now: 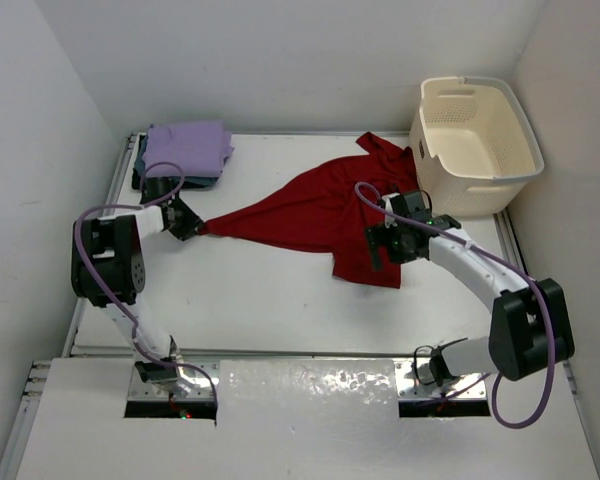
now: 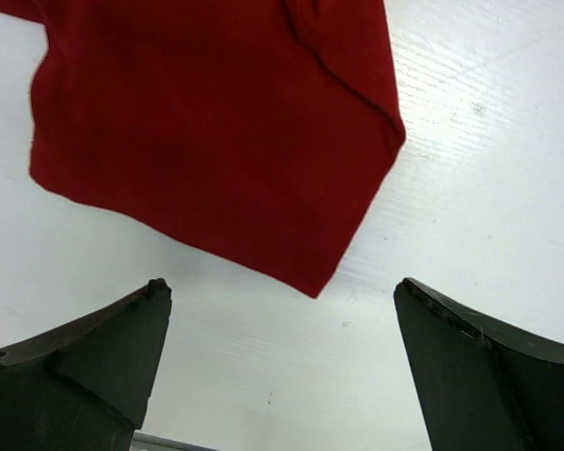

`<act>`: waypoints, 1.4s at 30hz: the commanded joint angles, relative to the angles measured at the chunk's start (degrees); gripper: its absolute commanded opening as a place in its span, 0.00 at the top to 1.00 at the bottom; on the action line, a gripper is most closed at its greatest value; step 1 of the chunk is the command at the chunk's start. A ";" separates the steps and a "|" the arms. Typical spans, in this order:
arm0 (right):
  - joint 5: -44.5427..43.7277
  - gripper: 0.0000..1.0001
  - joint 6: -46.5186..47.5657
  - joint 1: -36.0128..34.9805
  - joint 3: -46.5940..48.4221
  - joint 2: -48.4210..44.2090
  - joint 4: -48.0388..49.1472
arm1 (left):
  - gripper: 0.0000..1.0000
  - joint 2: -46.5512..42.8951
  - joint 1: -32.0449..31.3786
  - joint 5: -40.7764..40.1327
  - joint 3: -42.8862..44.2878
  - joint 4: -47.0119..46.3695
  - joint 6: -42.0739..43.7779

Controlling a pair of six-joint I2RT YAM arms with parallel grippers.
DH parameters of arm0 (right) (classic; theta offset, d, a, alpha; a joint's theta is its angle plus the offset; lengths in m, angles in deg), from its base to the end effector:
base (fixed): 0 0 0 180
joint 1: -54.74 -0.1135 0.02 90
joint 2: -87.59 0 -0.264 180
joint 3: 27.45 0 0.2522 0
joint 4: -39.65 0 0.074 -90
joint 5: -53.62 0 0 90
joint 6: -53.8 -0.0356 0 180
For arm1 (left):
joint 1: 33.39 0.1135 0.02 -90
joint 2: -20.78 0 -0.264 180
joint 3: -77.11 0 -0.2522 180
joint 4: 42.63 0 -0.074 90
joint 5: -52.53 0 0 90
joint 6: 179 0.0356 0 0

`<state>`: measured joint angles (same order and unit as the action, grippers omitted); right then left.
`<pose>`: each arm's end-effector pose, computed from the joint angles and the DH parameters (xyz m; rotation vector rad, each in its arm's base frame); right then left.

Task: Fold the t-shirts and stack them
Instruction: Flatten out the tshirt

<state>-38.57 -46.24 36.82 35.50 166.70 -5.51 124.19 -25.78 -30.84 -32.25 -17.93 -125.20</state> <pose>0.2525 0.0802 0.2064 -0.1688 2.6392 0.1143 0.3495 0.0426 0.1416 -0.9291 2.4283 -0.3332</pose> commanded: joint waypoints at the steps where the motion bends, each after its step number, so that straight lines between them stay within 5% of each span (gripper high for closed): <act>1: -2.90 0.01 -1.20 -0.02 -0.50 -1.33 -0.94 | 0.71 1.79 0.47 2.50 -0.45 -1.79 0.79; 2: -3.08 0.01 -1.73 -0.02 -0.93 -0.98 -1.21 | 0.73 1.88 0.47 2.86 -0.80 -2.23 0.87; 4: -3.08 0.01 -2.26 -0.10 -1.64 -0.36 -1.39 | 0.98 1.61 0.38 3.03 -1.68 -2.68 0.87; 5: -2.82 0.01 -2.78 -0.02 -2.95 -0.36 -1.12 | 1.00 1.35 0.38 3.21 -1.95 -2.94 1.05; 20: 0.52 0.05 -7.71 0.33 -10.34 7.72 13.28 | 1.00 -9.99 -0.93 2.34 -3.27 -2.86 1.31; 24: 0.44 0.26 -9.82 0.60 -11.13 9.66 14.26 | 1.00 -9.99 -4.71 -1.28 -0.20 1.63 2.98; 30: -2.44 0.99 -8.59 0.60 -12.54 4.04 16.72 | 1.00 -13.14 -5.86 0.48 -0.37 1.45 2.02; 42: -18.71 1.00 2.38 1.74 4.94 -11.43 21.37 | 1.00 -25.62 -5.86 -1.18 10.87 1.11 1.14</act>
<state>-50.92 -48.47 38.00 34.91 159.16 11.17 104.43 -31.59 -30.95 -25.56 -13.73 -123.80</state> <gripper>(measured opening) 0.009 0.007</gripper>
